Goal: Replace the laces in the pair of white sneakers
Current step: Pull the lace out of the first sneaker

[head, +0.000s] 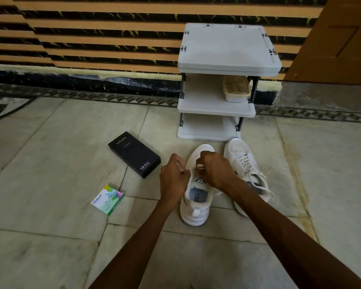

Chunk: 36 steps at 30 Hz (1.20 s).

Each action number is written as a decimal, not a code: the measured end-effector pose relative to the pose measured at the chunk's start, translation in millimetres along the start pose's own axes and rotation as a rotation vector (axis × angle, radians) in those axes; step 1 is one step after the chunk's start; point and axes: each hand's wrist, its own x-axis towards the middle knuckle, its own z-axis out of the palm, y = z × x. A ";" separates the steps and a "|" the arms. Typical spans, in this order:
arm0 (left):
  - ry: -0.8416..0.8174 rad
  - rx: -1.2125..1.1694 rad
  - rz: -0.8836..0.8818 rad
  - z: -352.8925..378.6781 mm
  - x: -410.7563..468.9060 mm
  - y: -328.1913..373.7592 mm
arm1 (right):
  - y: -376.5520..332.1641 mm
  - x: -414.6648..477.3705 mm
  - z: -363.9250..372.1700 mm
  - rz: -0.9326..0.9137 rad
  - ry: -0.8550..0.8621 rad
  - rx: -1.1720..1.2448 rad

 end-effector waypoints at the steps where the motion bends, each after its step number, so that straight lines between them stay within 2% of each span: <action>1: 0.004 0.002 0.002 0.0 -0.3 -0.5 | -0.5 -0.8 1.0 0.017 0.009 0.051; 3: 0.018 0.004 0.012 -0.8 -0.8 -1.5 | -0.6 -1.8 -1.2 0.138 0.100 0.287; 6: 0.031 -0.011 -0.005 -2.6 -1.1 -3.2 | 8.0 0.7 -11.9 0.476 0.290 0.690; 9: 0.003 -0.012 0.017 0.1 -3.1 -5.6 | 13.1 0.7 -24.0 0.561 0.198 0.847; 10: -0.009 -0.010 0.039 2.1 -3.1 -5.6 | 13.0 -0.5 -26.4 0.544 0.151 0.846; 12: -0.039 0.045 0.096 5.5 -2.3 -5.6 | 11.5 -4.4 -25.5 0.458 0.104 0.628; 15: -0.143 0.191 0.184 10.2 1.9 -4.4 | 4.6 -15.0 -23.1 0.370 0.201 0.234; 17: -0.214 0.270 0.223 12.8 4.9 -3.4 | -1.2 -23.2 -21.0 0.333 0.227 0.187; 21: -0.206 0.346 0.284 15.9 9.1 -3.4 | -11.8 -29.4 -11.7 0.359 0.010 0.039; 24: -0.201 0.339 0.304 17.4 10.7 -4.4 | -10.1 -29.0 -11.3 0.368 0.003 0.066; 28: -0.120 0.306 0.329 21.8 14.7 0.2 | -6.4 -35.0 -12.7 0.457 0.059 0.273; 30: 0.010 0.192 0.266 18.4 24.3 3.8 | -6.2 -37.6 -13.5 0.510 0.076 0.387; 32: 0.118 -0.016 0.044 13.3 37.7 -0.2 | -6.7 -40.1 -12.7 0.559 0.083 0.483; 34: 0.056 -0.414 -0.340 11.8 43.1 -2.0 | -8.9 -41.4 -12.2 0.596 0.089 0.550; 35: -0.019 -0.588 -0.459 13.0 42.1 -1.0 | -9.8 -41.7 -11.9 0.606 0.092 0.560; 36: -0.079 -0.657 -0.490 14.7 41.3 0.8 | -10.2 -41.8 -11.6 0.615 0.096 0.558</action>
